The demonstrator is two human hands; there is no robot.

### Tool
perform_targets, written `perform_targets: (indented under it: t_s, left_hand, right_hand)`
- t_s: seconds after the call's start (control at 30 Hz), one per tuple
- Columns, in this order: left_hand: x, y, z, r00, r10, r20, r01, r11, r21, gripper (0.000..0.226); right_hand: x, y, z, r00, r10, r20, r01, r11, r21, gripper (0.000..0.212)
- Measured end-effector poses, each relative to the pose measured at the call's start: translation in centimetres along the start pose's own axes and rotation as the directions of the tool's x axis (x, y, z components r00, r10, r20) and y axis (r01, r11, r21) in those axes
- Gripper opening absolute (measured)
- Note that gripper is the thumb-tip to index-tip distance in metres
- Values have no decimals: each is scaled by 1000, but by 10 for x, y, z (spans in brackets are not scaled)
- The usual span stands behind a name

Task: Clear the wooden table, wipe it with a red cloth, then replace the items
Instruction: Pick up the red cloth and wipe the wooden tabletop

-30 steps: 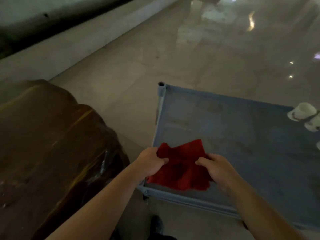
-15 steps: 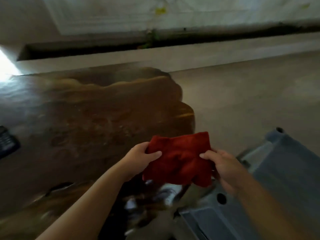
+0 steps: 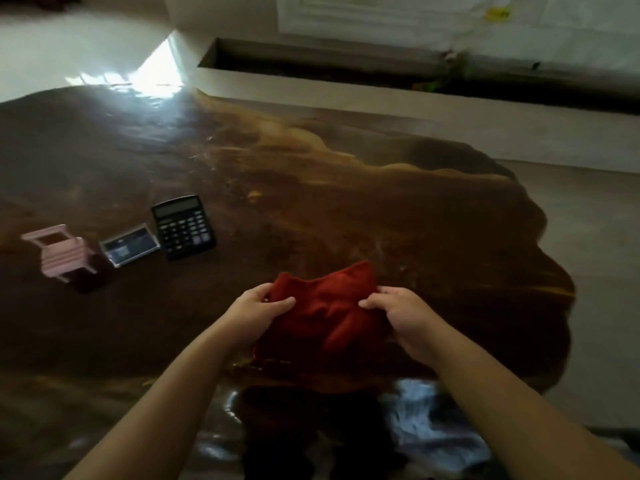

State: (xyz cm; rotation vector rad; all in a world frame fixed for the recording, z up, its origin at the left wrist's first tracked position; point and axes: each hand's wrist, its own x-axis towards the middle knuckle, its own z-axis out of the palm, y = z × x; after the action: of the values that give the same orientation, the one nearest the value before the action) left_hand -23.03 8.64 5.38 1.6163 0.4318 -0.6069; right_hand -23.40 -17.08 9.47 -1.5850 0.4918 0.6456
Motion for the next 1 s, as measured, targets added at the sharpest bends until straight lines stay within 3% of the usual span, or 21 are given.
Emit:
perform_targets:
  t_s: [0.23,0.33,0.4,0.47,0.57,0.63,0.73,0.83,1.0]
  left_hand:
    - [66,7,-99,998,5,-69,-14,992,-125,27]
    - [101,2,-116,975,78,-208,-69,996,49,29]
    - [120,-6,-126,928,174,-330,-50,934,354,47]
    - [130,-19,-135,896,207,-394,38,846,532,65]
    - [133,-43,-146,881,178,-439,161,758,632,75]
    - [130,-58,-151,869,166,-465,232,695,681,80]
    - [123,-73,-157,859,120,-497,319,633,705,85]
    - [118,-82,-162,863,121,-490,332,594,733,86]
    - [113,-85,-165,865,150,-479,316,580,751,86]
  right_hand:
    - [91,-41,69,1000,-12,7,12,1000,8,24]
    - [130,-41,82,993,-85,-87,58,960,-273,42]
    - [153,-32,89,965,-203,-164,62,789,-611,55]
    - [168,-19,104,932,-350,-97,162,638,-753,59]
    - [189,5,137,891,-431,144,348,442,-827,62]
    - [203,18,164,892,-385,235,365,310,-878,67]
    - [224,35,196,911,-313,268,321,132,-938,73]
    - [236,48,214,897,-370,241,263,11,-965,76]
    - [272,25,236,804,-434,405,387,-134,-912,76]
